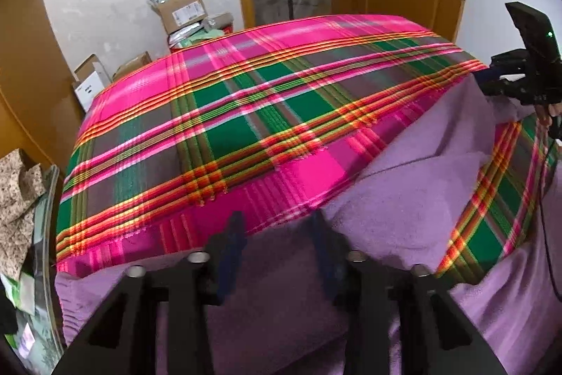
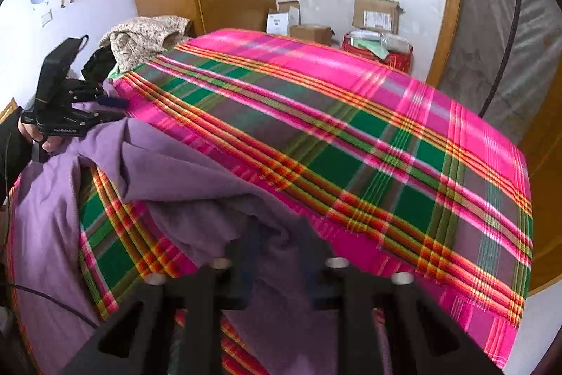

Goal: Fold clothes
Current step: 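Move the left gripper to the ribbed hem and grasp it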

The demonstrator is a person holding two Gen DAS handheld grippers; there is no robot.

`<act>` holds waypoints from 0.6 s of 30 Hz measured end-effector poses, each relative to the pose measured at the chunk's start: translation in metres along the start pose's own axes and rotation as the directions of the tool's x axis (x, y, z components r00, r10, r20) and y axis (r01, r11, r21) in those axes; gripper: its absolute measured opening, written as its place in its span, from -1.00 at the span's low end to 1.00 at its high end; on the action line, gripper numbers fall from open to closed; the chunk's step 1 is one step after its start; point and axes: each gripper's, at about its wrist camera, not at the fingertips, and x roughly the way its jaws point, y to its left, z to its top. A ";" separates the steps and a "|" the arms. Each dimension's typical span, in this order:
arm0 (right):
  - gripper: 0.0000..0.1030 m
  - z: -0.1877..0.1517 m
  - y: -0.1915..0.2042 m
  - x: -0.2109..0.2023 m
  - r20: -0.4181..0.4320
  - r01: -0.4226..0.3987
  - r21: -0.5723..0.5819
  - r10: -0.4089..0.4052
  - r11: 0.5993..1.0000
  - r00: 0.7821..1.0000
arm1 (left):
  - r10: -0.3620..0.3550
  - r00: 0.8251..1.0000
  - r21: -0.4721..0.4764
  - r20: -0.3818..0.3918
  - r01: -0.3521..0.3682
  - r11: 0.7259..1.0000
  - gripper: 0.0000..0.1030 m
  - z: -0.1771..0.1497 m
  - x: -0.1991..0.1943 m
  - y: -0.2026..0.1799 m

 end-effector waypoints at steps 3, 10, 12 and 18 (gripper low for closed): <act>-0.92 0.004 0.007 -0.008 0.025 0.010 -0.023 -0.010 1.000 1.000 | 0.022 1.000 0.056 -0.003 -0.022 0.998 -0.94 0.000 -0.001 -0.014; -0.99 0.018 0.013 -0.025 0.098 0.083 -0.029 -0.079 0.996 0.992 | 0.072 0.996 0.064 0.052 -0.075 0.995 -0.98 0.000 -0.020 -0.020; -0.99 0.023 0.010 -0.028 0.117 0.104 -0.007 -0.102 0.995 0.988 | 0.087 0.993 0.040 0.082 -0.091 0.995 -0.98 0.003 -0.028 -0.017; -0.99 0.034 -0.004 -0.036 0.151 0.159 0.053 -0.165 0.986 0.975 | 0.194 0.964 -0.071 0.182 -0.184 0.980 -0.98 0.017 -0.054 0.002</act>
